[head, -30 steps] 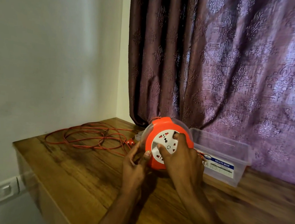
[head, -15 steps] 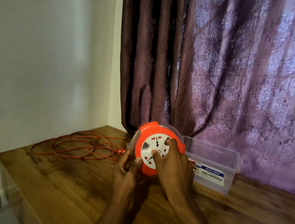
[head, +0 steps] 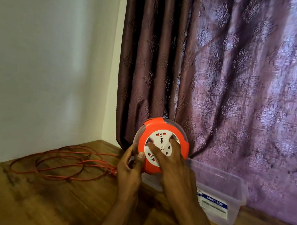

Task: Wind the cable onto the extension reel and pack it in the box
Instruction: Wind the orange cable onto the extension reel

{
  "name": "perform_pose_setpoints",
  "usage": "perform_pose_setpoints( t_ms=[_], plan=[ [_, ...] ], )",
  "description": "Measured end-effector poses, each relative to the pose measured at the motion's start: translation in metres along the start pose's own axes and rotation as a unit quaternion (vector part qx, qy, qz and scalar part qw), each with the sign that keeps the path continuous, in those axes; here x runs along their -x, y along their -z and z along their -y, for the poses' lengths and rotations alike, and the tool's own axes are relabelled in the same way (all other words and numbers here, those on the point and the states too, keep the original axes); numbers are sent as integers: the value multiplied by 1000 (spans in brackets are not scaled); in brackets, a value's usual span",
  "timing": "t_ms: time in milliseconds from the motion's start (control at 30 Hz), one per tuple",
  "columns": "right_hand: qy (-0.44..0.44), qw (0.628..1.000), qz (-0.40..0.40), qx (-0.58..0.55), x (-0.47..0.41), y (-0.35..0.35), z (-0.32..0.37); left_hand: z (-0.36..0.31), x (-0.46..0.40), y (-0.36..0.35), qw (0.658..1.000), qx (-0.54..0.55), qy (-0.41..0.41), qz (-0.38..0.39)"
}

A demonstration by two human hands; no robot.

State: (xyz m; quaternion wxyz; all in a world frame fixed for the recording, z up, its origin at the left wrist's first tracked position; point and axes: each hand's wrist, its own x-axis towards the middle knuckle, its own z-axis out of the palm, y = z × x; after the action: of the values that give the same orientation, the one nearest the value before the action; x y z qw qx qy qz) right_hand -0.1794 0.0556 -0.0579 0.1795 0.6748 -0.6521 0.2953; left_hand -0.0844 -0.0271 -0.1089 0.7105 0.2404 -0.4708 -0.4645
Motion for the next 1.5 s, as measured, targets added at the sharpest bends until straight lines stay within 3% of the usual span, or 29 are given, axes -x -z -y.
perform_pose_setpoints(
  t_ms=[267, 400, 867, 1067, 1200, 1300, 1400, 1500],
  plan=[
    [-28, 995, -81, -54, 0, -7, -15, 12, 0, -7, 998, -39, -21, 34],
    [-41, 993, -112, -3, -2, -13, -14, 10, 2, -2, 998, -27, -23, 45],
    [-156, 982, -110, -7, -4, -16, -9, 13, 8, 2, 998, -26, 4, 64],
    [-225, 957, -164, -85, -6, -16, -11, 15, 12, 3, 996, -43, 2, 73],
    [-261, 941, -151, -150, -9, -13, -13, 16, 13, 2, 996, -49, 5, 75],
    [-221, 957, -142, -123, -8, -10, -13, 17, 13, 2, 997, -31, 16, 64],
    [-108, 978, -169, -55, -7, -7, -10, 15, 10, 3, 998, -30, 17, 50],
    [-44, 991, -127, 19, -9, -8, -6, 13, 8, 5, 999, -38, 17, 30]
  ],
)
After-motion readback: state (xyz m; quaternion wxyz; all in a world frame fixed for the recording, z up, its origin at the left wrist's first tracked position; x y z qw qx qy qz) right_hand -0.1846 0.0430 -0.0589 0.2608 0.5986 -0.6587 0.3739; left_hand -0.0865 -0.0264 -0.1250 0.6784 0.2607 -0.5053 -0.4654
